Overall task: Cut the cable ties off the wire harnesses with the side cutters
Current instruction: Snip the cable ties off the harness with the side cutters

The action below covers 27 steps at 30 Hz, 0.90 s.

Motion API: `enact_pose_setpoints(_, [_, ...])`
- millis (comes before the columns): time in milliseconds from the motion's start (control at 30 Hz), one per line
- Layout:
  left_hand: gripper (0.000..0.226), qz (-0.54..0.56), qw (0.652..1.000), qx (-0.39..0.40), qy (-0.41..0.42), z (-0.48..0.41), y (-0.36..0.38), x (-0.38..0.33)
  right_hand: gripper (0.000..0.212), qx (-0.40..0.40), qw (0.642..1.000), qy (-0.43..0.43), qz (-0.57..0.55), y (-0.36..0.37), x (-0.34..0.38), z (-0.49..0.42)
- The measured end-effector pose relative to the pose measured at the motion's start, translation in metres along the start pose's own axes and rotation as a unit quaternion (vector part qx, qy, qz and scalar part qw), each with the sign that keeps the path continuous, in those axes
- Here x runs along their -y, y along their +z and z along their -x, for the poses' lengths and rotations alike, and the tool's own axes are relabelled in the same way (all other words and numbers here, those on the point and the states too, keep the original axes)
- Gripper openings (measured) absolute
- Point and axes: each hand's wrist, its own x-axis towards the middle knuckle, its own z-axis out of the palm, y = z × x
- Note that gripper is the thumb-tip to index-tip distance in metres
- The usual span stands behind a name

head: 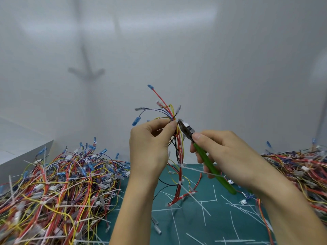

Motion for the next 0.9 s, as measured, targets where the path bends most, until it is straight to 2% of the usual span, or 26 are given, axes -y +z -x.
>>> enact_pose_setpoints(433, [0.009, -0.019, 0.999, 0.027, 0.025, -0.0012, -0.0041, -0.0013, 0.042, 0.010, 1.000, -0.008, -0.009, 0.0026, -0.0027, -0.0010])
enact_pose_setpoints(900, [0.010, -0.106, 0.992, 0.028, 0.062, -0.0007, -0.0035, -0.0014, 0.041, 0.022, 1.000, -0.016, 0.009, -0.0053, -0.0085, -0.0005])
